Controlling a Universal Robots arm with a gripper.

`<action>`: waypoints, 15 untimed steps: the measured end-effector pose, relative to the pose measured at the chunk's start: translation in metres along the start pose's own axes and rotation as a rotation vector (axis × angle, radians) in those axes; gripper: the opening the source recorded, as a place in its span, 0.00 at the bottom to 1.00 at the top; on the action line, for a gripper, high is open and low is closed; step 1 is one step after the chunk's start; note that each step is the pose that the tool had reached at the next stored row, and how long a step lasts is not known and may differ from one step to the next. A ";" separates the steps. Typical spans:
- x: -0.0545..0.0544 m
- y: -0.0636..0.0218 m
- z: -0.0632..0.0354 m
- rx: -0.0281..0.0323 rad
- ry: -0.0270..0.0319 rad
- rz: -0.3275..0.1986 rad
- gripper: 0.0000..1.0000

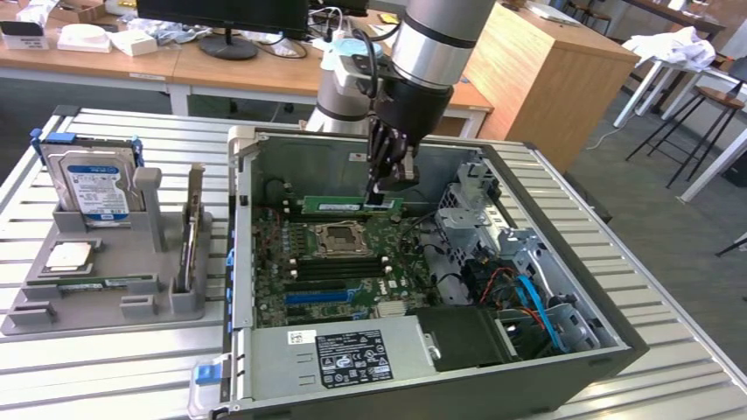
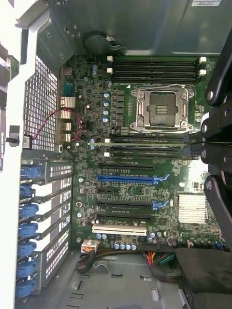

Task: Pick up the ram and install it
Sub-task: 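Insert the ram into the slot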

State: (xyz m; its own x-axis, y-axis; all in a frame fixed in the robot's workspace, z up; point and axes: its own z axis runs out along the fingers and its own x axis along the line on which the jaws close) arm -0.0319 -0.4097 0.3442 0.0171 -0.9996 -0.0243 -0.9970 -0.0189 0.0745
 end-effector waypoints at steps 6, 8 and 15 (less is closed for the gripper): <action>0.000 -0.0003 0.0038 0.0000 0.0001 0.000 0.11; 0.000 -0.0004 0.0056 0.0000 0.0001 0.000 0.11; 0.000 -0.0010 0.0133 0.0000 0.0002 0.000 0.11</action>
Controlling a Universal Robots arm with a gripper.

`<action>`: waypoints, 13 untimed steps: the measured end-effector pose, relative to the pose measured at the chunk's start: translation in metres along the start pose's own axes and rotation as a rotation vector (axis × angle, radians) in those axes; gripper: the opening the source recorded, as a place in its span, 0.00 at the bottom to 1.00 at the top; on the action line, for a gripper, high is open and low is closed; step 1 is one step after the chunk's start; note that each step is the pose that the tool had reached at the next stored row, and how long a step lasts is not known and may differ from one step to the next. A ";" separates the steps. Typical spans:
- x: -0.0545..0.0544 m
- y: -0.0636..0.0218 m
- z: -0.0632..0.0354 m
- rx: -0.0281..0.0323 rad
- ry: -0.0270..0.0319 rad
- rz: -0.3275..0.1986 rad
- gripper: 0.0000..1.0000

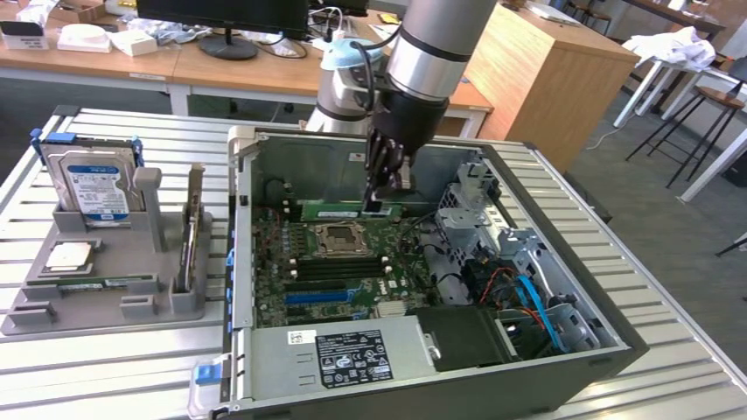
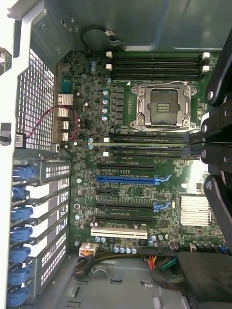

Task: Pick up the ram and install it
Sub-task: 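Insert the ram into the slot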

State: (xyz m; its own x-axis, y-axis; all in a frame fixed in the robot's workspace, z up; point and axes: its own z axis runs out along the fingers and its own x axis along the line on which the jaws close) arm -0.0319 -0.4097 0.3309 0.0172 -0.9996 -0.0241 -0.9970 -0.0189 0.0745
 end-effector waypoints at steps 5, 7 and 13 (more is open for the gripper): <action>0.000 -0.0004 0.0052 0.0000 -0.0001 0.000 0.11; 0.000 -0.0005 0.0070 0.0000 -0.0001 0.000 0.11; 0.000 -0.0009 0.0120 0.0000 -0.0001 0.000 0.11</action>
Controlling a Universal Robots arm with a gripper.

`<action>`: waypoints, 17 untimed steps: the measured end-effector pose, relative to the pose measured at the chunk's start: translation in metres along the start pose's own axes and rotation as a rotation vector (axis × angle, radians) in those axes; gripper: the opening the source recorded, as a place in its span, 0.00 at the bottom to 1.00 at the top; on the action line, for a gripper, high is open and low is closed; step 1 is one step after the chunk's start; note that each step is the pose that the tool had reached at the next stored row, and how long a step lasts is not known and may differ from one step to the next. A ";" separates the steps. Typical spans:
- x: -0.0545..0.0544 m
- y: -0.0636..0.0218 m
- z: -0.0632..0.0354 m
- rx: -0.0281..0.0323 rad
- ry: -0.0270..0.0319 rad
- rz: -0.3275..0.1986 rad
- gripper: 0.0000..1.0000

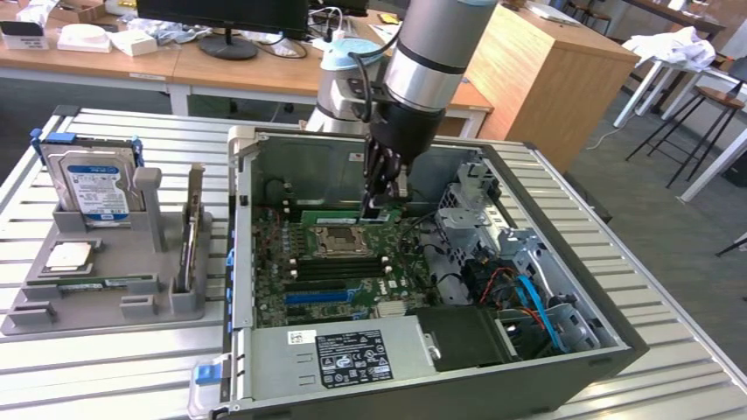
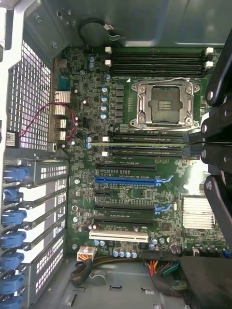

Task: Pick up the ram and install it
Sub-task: 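Insert the ram into the slot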

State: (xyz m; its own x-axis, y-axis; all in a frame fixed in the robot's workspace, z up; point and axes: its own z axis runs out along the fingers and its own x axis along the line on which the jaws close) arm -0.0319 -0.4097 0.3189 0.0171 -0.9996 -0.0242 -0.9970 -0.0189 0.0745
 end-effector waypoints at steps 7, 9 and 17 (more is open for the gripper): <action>0.000 -0.0005 0.0063 0.0000 0.0001 0.000 0.11; 0.000 -0.0006 0.0082 -0.0001 0.0001 0.000 0.11; 0.000 -0.0012 0.0154 -0.0001 0.0001 0.000 0.11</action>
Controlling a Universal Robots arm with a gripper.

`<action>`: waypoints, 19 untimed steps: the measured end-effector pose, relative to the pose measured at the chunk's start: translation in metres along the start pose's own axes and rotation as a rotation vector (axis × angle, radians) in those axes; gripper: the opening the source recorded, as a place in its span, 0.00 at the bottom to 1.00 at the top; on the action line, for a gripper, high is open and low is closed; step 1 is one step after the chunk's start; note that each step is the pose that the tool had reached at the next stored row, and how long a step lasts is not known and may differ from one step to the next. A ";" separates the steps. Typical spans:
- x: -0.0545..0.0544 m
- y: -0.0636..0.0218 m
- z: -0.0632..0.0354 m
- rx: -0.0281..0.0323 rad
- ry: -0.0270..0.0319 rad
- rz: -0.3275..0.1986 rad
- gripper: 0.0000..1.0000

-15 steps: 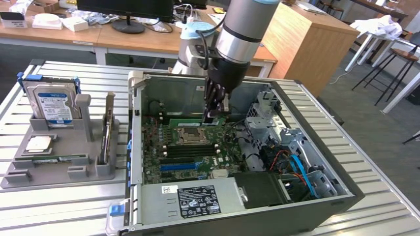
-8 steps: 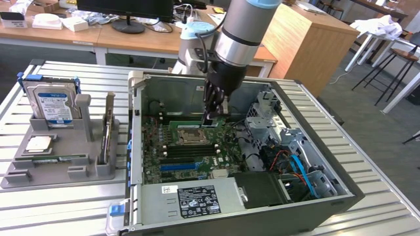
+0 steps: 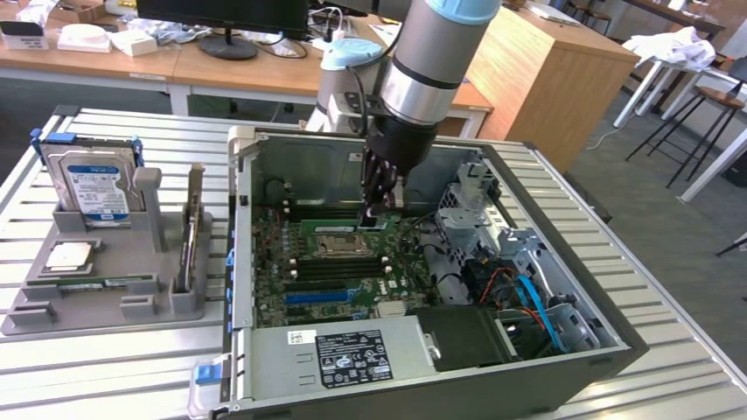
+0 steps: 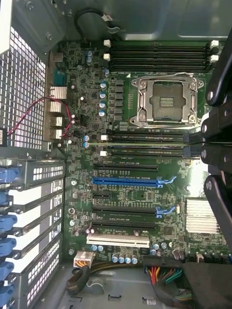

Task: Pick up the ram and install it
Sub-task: 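Insert the ram into the slot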

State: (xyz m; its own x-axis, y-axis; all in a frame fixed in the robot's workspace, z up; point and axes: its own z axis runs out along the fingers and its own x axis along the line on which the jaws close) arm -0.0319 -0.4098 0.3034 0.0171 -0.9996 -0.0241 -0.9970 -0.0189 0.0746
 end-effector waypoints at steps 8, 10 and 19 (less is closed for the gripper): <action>0.000 -0.0051 -0.0003 -0.0011 -0.0002 0.000 0.11; 0.000 -0.0088 -0.0006 -0.0024 -0.0002 0.000 0.11; 0.000 -0.0142 -0.0002 -0.0037 -0.0006 0.000 0.11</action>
State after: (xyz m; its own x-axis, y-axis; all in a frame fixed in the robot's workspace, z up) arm -0.0177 -0.4096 0.3025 0.0170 -0.9996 -0.0246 -0.9968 -0.0188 0.0782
